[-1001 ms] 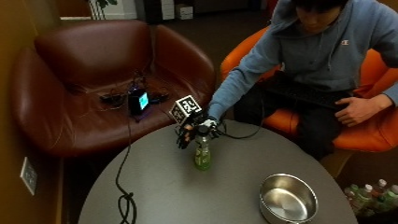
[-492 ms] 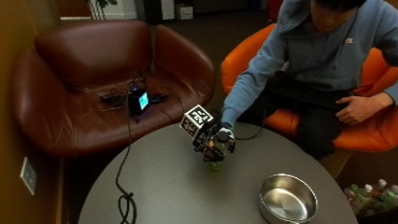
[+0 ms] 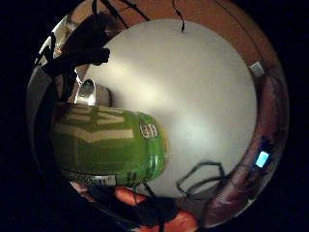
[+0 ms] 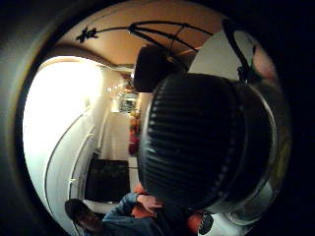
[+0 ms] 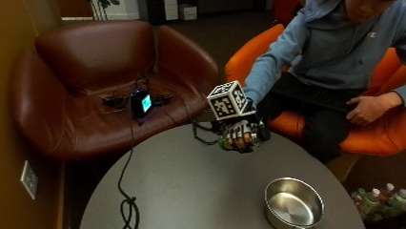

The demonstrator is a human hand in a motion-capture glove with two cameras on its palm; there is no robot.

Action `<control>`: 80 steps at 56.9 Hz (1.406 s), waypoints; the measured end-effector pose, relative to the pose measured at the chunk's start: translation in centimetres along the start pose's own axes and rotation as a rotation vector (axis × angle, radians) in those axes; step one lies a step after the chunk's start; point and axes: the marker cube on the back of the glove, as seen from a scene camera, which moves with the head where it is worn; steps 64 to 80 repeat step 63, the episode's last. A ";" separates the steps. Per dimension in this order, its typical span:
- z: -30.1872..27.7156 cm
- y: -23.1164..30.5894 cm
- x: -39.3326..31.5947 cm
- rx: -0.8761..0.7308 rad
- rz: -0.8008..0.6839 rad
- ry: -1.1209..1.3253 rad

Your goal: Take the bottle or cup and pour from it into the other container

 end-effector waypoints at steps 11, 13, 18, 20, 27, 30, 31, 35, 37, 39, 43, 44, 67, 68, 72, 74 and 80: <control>0.8 -1.9 -4.6 -0.162 0.003 0.462; 1.1 -2.2 -5.2 -0.180 0.003 0.538; 1.8 -4.1 -7.0 -0.181 0.001 0.790; 2.1 -4.8 -7.6 -0.171 -0.003 0.900; 4.2 -4.0 -9.6 -0.192 0.009 1.237; 5.2 -4.1 -10.9 -0.201 0.009 1.361; 5.5 -4.1 -11.2 -0.195 0.004 1.403; 6.4 -4.2 -12.7 -0.141 -0.043 1.604; 6.9 -4.4 -13.4 -0.126 -0.070 1.691; 7.5 -4.5 -14.1 -0.126 -0.085 1.747; 8.7 -4.7 -15.2 -0.128 -0.089 1.801; 9.0 -4.7 -15.4 -0.131 -0.090 1.808; 12.0 -4.4 -16.8 -0.190 -0.111 1.821; 12.0 -4.4 -16.8 -0.190 -0.111 1.821; 12.0 -4.4 -16.8 -0.190 -0.111 1.821; 12.0 -4.4 -16.8 -0.190 -0.111 1.821; 12.0 -4.4 -16.8 -0.190 -0.111 1.821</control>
